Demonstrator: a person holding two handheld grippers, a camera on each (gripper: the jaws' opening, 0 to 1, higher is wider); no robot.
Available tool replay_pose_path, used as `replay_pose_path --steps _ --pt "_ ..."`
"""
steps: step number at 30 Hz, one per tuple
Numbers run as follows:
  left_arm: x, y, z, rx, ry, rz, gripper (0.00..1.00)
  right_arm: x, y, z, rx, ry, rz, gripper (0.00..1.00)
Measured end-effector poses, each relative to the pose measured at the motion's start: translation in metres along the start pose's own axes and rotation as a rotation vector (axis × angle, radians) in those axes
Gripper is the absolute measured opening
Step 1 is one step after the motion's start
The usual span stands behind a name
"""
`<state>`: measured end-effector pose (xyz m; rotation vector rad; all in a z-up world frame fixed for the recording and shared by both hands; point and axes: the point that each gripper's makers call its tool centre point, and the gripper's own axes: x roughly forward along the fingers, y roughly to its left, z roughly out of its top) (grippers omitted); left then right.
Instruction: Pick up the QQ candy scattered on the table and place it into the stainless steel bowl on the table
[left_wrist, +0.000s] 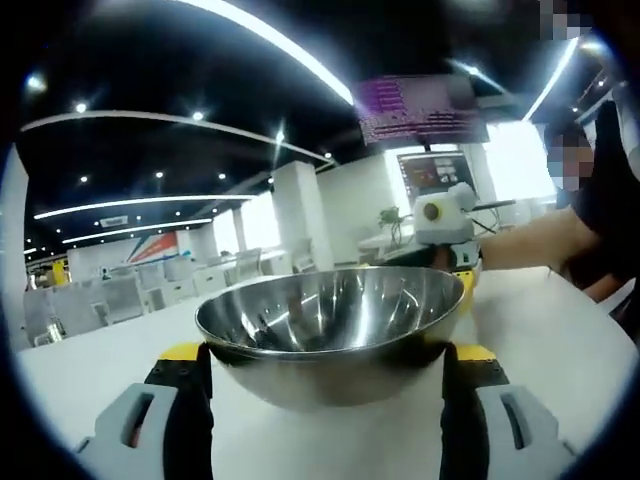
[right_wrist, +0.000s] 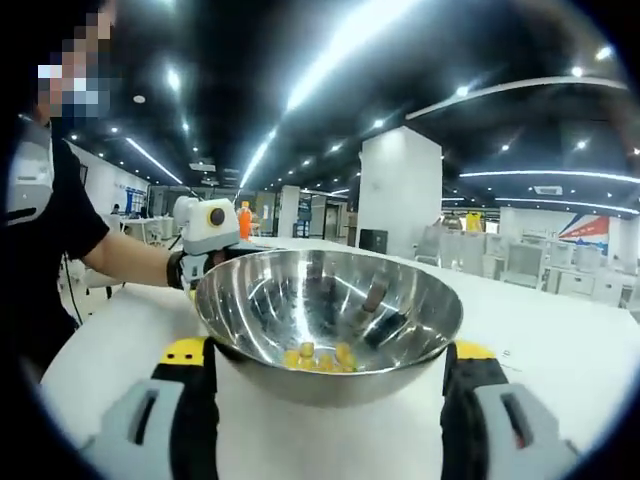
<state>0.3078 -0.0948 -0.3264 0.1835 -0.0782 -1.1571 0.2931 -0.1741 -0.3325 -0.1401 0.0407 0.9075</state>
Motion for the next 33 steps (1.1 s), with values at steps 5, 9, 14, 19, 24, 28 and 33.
replay_pose_path --steps 5,9,14,19,24,28,33 --pt "0.004 0.003 -0.019 -0.026 0.004 0.006 0.96 0.005 -0.005 -0.017 0.005 0.036 0.006 0.90" --pt "0.007 0.002 -0.026 -0.022 0.011 0.011 0.96 0.004 -0.004 -0.027 0.007 0.058 0.005 0.90" --pt "0.007 0.002 -0.027 -0.042 -0.012 0.010 0.96 0.004 -0.001 -0.025 0.013 0.051 0.004 0.91" --pt "0.003 -0.002 -0.026 -0.036 -0.030 0.019 0.96 0.004 0.001 -0.023 -0.017 0.051 -0.003 0.92" --pt "-0.002 0.004 -0.026 -0.040 -0.030 0.031 0.95 0.003 -0.001 -0.023 -0.015 0.048 -0.020 0.90" --pt "-0.014 0.005 -0.026 -0.055 -0.024 0.046 0.95 -0.002 0.001 -0.023 -0.015 0.048 -0.027 0.89" --pt "-0.036 0.000 -0.027 -0.063 0.002 0.051 0.95 -0.015 0.002 -0.023 -0.001 0.045 -0.037 0.89"
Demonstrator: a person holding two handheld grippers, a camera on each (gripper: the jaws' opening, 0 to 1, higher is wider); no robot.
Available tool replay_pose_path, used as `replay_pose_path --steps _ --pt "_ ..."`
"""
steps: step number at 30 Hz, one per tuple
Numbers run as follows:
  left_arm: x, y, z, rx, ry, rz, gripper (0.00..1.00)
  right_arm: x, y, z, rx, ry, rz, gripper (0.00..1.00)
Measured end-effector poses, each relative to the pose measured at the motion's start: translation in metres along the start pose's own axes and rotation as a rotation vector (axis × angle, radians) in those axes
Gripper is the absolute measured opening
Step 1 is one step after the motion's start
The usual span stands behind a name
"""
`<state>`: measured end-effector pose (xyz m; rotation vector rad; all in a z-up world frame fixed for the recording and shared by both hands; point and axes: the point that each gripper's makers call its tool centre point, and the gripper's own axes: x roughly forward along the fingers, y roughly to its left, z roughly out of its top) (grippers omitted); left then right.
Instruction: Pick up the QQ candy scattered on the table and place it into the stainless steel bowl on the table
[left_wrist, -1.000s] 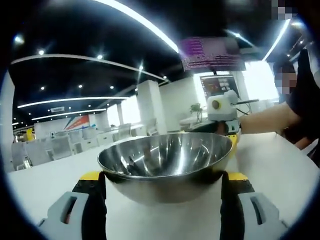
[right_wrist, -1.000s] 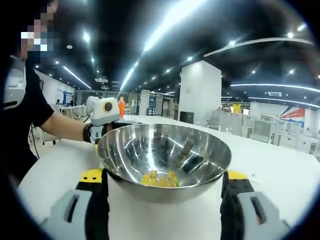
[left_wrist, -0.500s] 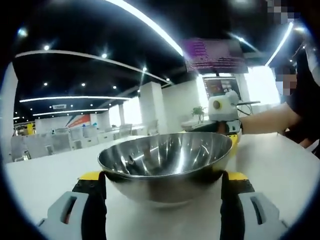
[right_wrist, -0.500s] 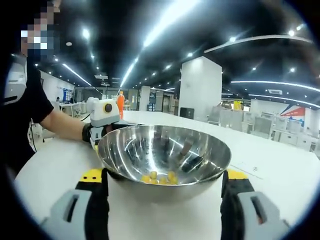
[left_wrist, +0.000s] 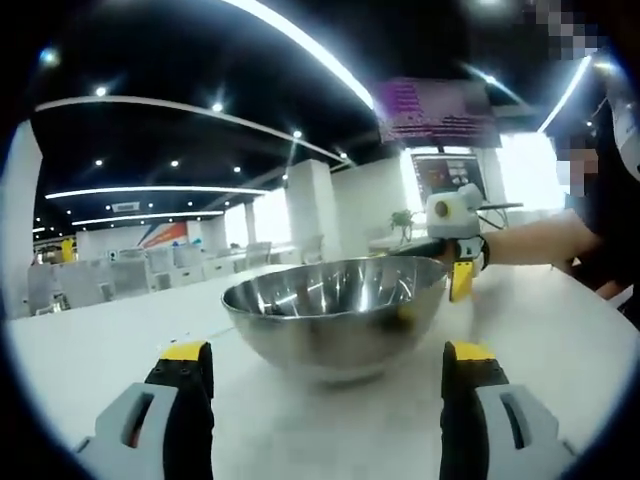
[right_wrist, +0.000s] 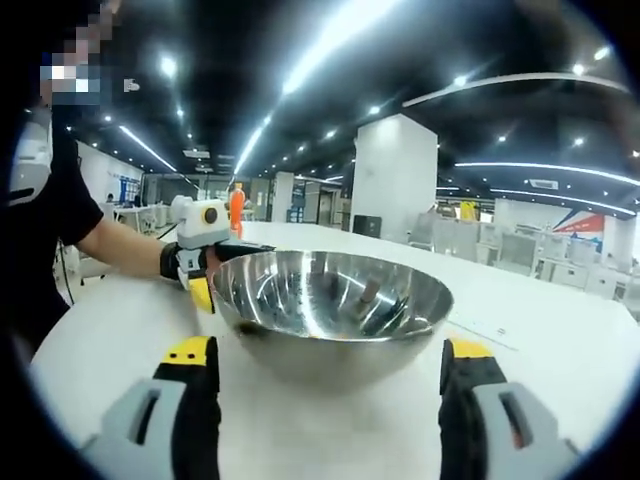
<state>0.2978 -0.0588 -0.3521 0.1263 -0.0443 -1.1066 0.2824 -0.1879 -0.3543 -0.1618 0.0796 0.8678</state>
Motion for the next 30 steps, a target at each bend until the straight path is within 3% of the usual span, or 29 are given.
replay_pose_path --steps 5,10,13,21,25,30 --pt "-0.019 -0.002 0.001 0.023 0.030 0.031 0.93 -0.019 0.001 0.003 0.006 -0.006 -0.035 0.89" --pt "-0.036 -0.027 0.014 0.041 0.054 0.021 0.92 -0.041 0.013 0.017 0.008 -0.019 -0.062 0.89" --pt "-0.048 -0.042 0.020 0.044 0.101 0.017 0.93 -0.055 0.024 0.027 -0.010 -0.014 -0.078 0.87" --pt "-0.080 -0.076 0.046 0.074 0.125 0.035 0.92 -0.091 0.058 0.049 -0.019 -0.022 -0.106 0.86" --pt "-0.097 -0.094 0.042 0.055 0.176 0.047 0.90 -0.108 0.074 0.045 -0.044 0.040 -0.166 0.85" --pt "-0.118 -0.111 0.039 0.045 0.219 0.078 0.90 -0.122 0.110 0.039 -0.019 0.074 -0.141 0.84"
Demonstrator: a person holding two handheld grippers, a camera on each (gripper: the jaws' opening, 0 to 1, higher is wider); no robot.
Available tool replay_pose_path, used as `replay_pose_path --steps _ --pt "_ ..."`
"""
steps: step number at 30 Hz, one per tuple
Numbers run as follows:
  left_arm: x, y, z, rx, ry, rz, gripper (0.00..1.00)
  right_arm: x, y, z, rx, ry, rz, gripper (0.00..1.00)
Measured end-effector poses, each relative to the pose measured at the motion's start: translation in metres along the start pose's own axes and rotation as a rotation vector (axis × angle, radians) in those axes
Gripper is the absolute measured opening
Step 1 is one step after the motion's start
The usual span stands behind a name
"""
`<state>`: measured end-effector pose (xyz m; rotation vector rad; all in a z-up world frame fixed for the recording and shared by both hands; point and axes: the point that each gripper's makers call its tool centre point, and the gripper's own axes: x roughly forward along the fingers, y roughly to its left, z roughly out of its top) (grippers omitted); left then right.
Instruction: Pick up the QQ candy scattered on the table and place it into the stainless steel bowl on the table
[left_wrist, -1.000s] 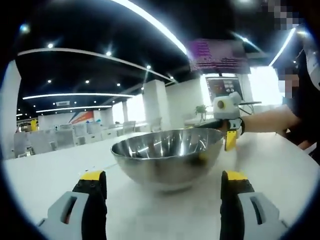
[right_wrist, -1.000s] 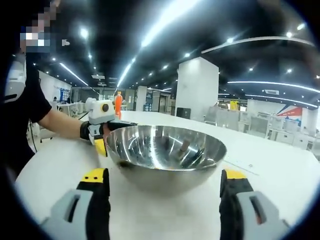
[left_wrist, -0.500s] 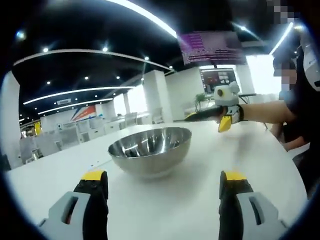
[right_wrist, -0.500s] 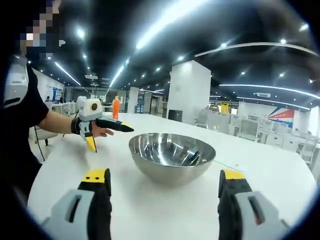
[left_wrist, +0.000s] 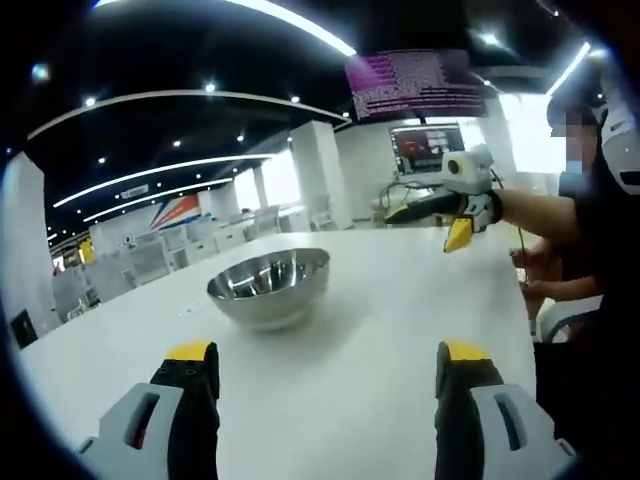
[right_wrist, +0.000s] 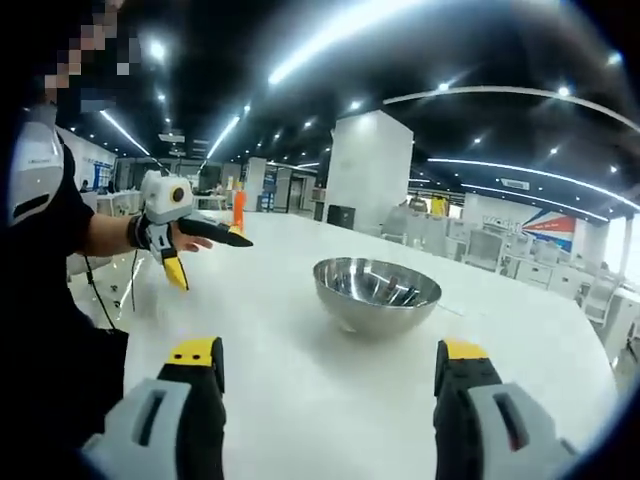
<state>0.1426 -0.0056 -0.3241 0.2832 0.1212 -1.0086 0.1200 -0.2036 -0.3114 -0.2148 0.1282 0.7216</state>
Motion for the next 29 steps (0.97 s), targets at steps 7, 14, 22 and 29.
replay_pose_path --steps 7,14,22,29 --pt "-0.028 -0.015 0.000 -0.036 0.002 0.044 0.89 -0.017 0.049 -0.003 0.006 0.024 0.049 0.84" --pt "-0.039 -0.025 -0.021 -0.050 0.054 0.054 0.89 -0.022 0.068 -0.007 -0.002 0.041 0.041 0.84" --pt "-0.042 -0.026 -0.021 -0.047 0.041 0.057 0.88 -0.022 0.067 -0.001 0.015 0.025 0.030 0.82" --pt "-0.042 -0.031 -0.028 -0.026 0.057 0.052 0.87 -0.019 0.070 -0.006 0.025 0.047 0.033 0.82"
